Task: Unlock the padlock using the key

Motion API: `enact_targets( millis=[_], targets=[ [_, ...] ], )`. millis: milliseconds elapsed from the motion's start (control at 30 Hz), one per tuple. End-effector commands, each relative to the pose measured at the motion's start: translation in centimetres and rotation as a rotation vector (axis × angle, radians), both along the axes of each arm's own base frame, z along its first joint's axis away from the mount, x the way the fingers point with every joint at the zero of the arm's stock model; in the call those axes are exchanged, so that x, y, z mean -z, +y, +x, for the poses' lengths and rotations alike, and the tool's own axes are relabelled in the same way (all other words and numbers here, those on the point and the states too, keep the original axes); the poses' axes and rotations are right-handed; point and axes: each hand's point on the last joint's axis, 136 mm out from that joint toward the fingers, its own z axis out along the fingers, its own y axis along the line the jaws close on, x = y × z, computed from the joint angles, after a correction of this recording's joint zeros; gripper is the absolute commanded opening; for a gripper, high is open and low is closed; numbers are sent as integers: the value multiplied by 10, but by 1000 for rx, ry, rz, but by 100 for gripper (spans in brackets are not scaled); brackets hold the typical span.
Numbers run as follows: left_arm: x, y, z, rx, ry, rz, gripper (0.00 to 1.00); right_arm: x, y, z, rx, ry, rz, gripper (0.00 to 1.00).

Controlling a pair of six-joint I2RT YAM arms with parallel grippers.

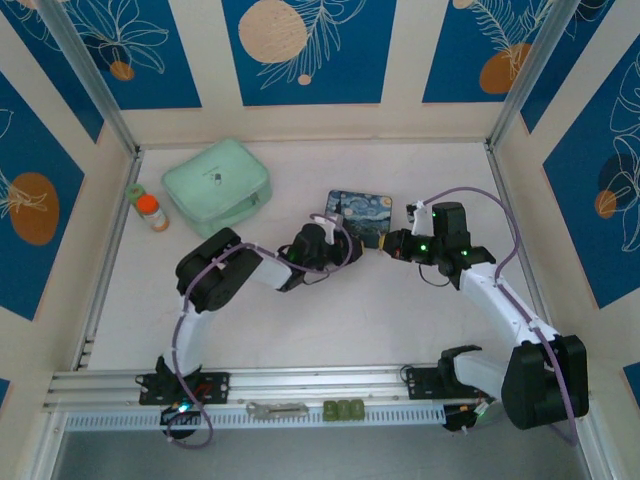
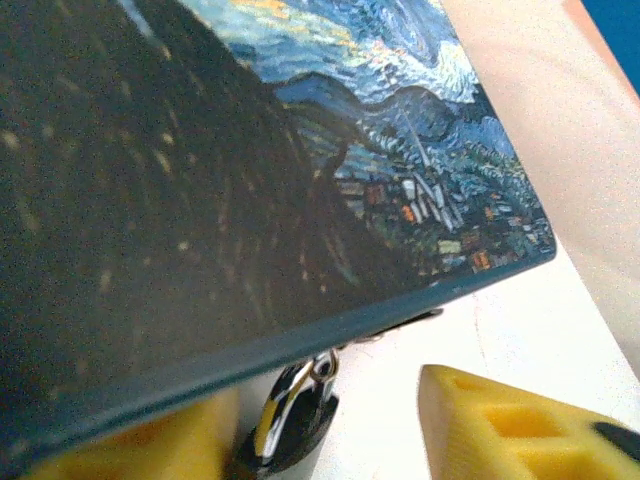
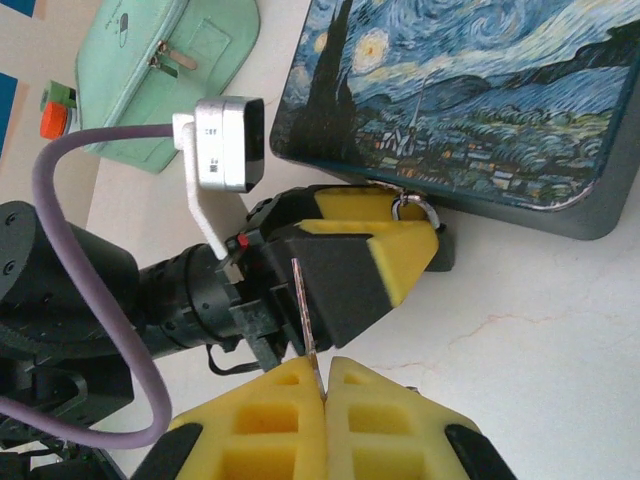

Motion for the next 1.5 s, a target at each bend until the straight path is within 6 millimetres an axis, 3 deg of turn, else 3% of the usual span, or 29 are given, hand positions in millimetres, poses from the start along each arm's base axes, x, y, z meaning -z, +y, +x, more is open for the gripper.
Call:
enact_targets(
  millis=[0,133,333,467,733,933,1167,1467],
  targets=[
    [38,0,-11,19,73,79,41,0,0,-5,-6,2,20,0],
    [40,0,-14,32,89,72,22,6,-2,-7,3,20,25,0],
    [22,-7,-21,78,124,13,0,18,-3,-10,10,53,40,0],
    [3,-10,-19,86,236,-104,0,26,3,-16,-34,80,79,0],
    [-48,-6,-8,88,347,-320,0,37,26,-26,-184,180,336,0],
    [-78,1,4,89,414,-512,0,36,29,-26,-231,191,392,0],
    [-107,8,2,117,407,-597,0,41,24,-19,-225,208,435,0],
    [-110,14,-3,120,431,-649,0,38,23,-10,-232,189,445,0]
  ],
)
